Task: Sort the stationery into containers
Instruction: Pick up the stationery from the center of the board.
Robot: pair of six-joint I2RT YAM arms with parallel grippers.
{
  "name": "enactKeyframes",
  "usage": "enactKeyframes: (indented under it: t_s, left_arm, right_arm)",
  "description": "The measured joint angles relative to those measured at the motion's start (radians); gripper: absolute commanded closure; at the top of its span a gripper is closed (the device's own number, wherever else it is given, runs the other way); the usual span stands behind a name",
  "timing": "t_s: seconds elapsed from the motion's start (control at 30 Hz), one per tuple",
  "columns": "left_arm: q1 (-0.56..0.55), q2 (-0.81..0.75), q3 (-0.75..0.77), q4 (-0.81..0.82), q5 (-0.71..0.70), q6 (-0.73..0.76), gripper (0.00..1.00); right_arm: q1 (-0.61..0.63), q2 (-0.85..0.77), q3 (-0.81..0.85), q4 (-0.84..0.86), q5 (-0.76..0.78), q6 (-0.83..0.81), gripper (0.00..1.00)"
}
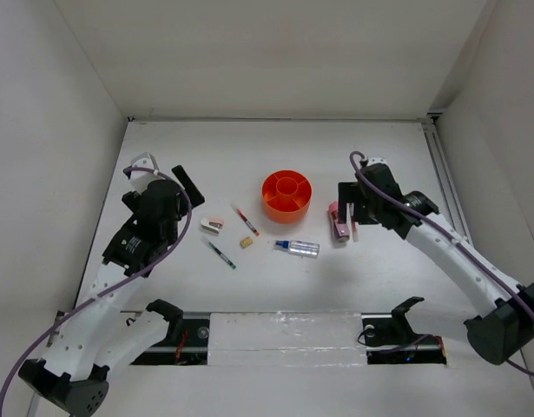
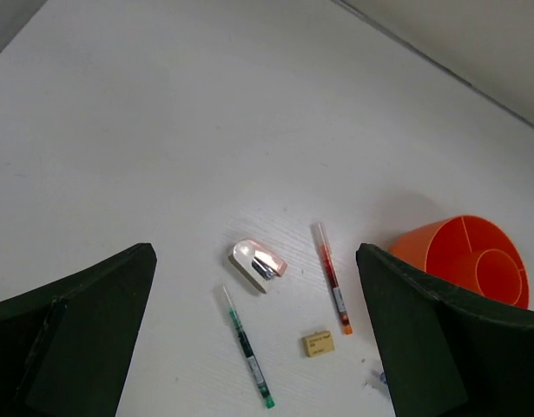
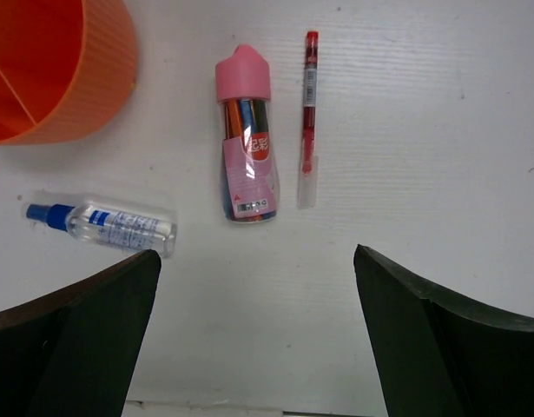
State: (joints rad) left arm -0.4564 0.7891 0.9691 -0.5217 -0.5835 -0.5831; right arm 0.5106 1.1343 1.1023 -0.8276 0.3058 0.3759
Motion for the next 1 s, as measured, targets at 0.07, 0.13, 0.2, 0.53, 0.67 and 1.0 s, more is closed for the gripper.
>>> enactKeyframes:
  t_s: [0.07,0.13,0.2,0.53,0.67,1.0]
  left_arm:
    - [0.000,0.016,-0.007,0.003,0.029,0.013,0.00]
    - [0.000,0.015,-0.011,0.005,0.052,0.025,0.00]
    - [0.000,0.006,-0.012,0.013,0.070,0.037,0.00]
    - [0.000,-0.020,-0.012,0.039,0.114,0.063,0.00]
    - [0.000,-0.031,-0.012,0.039,0.119,0.064,0.00]
    - [0.000,-0.038,-0.013,0.040,0.121,0.068,0.00]
  right_arm:
    - [0.000,0.039,-0.039,0.031,-0.019,0.008,0.01]
    - [0.000,0.090,-0.060,0.056,-0.029,0.013,0.01]
    - [-0.001,0.149,-0.068,0.085,-0.034,0.013,0.01]
    - [-0.029,0.376,-0.084,0.226,-0.087,0.009,0.05]
    - [-0.042,0.422,-0.105,0.261,-0.102,0.008,0.11]
    - [-0.042,0.476,-0.159,0.318,-0.124,0.006,0.31]
